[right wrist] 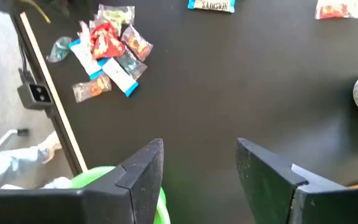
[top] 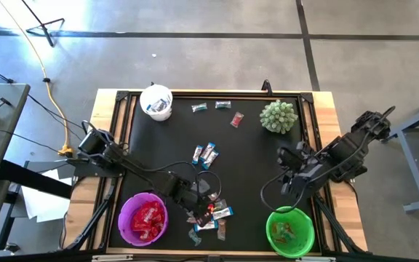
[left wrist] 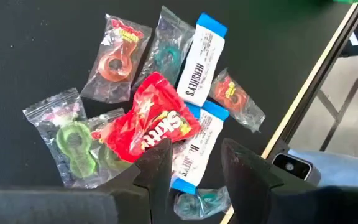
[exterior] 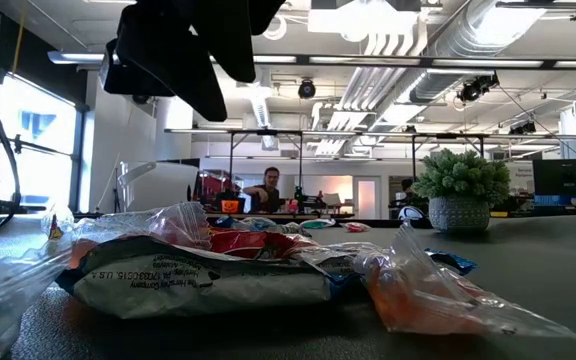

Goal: Sort candy
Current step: Put the red candy into the violet bucket, then put the red gummy into the green bucket

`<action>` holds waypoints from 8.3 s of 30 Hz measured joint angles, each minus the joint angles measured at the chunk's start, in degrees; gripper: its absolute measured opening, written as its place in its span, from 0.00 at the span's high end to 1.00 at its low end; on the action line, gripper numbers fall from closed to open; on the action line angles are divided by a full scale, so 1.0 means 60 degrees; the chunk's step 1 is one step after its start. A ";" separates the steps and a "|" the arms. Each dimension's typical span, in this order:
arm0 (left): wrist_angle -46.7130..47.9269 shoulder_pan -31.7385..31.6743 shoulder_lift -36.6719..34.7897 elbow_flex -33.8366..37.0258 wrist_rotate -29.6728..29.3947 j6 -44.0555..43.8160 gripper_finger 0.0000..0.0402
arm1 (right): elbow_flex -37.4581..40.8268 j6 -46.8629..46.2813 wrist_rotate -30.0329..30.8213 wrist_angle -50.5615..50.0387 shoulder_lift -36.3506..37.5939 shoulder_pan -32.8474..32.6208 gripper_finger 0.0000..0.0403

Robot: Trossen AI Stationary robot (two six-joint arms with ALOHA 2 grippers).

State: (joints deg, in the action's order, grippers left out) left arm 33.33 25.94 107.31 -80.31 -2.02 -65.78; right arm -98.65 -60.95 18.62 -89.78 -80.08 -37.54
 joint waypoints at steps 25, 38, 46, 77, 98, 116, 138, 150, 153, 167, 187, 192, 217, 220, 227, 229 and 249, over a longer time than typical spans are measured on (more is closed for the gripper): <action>-0.0039 -0.0107 0.1190 0.0000 0.0783 0.1623 0.68 | 0.0015 0.0846 -0.0679 -0.0037 0.0004 0.0003 0.52; 0.0171 -0.0195 0.2039 -0.0062 0.0335 0.3237 0.68 | 0.0018 0.0315 -0.0677 -0.0039 0.0000 0.0003 0.52; 0.0206 -0.0119 0.2276 -0.0062 -0.0017 0.3156 0.68 | 0.0018 0.0060 -0.0676 -0.0040 0.0000 0.0006 0.52; -0.0504 -0.0002 0.0892 0.0040 0.0125 0.0195 1.00 | 0.0022 0.0659 -0.0355 -0.0040 0.0000 0.0003 0.52; 0.1203 0.1977 -0.3536 0.0000 -0.2073 -0.3351 1.00 | 0.0022 0.1305 0.0014 -0.0040 0.0004 0.0007 0.52; 0.7257 0.4089 -0.4180 -0.0004 -0.0738 -0.6625 1.00 | 0.0022 0.0915 0.0402 -0.0040 0.0004 0.0007 0.52; 0.5594 0.3830 -0.4063 -0.0004 -0.1824 -0.3454 0.79 | 0.0022 0.0934 0.0418 0.0430 0.0000 0.1789 0.52; 0.5169 0.1379 -0.5333 -0.0005 -0.6022 0.0519 0.79 | 0.0022 0.1881 0.0429 0.1984 -0.0254 0.3685 0.52; 0.5160 0.0699 -0.5536 -0.0007 -0.5961 0.1294 0.79 | 0.0022 0.1738 0.0442 0.2105 -0.0531 0.4087 0.52; 0.4225 -0.1034 -0.5526 -0.0007 -0.6368 0.5723 0.74 | 0.0022 -0.1015 0.2970 0.2034 -0.2942 0.5161 0.52; 0.4120 -0.4632 -0.5527 -0.0007 -0.6246 0.8017 0.72 | 0.1213 0.0517 0.1117 0.3099 -0.3462 0.7267 0.52; 0.3671 -0.5492 -0.5581 -0.0007 -0.5937 0.8408 0.72 | 0.2629 0.1010 0.0199 0.4771 -0.3457 0.8029 0.52; 0.0723 -1.0140 -0.6665 -0.0004 -0.3022 1.2571 0.72 | 0.4911 -0.0591 -0.1976 1.0448 -0.4514 1.0764 0.52; 0.0407 -1.0564 -0.6751 -0.0004 -0.2700 1.2964 0.72 | 0.4911 -0.0968 -0.2026 1.0617 -0.4905 1.0781 0.52; 0.0177 -1.1309 -0.6801 -0.0004 -0.2094 1.3501 0.72 | 0.4885 -0.1185 -0.2048 1.0446 -0.5213 1.0913 0.52; 0.0170 -1.1471 -0.6801 -0.0004 -0.1917 1.3510 0.72 | 0.4885 -0.1135 -0.2055 1.0435 -0.5220 1.0938 0.52; 0.0177 -1.1834 -0.6798 -0.0004 -0.1749 1.3508 0.72 | 0.4899 -0.0626 -0.2948 1.0213 -0.5146 1.0838 0.97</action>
State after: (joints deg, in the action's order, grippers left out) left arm 34.39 -45.06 66.52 -80.34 -12.51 15.27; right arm -69.26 -64.71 0.93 -28.50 -110.95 27.49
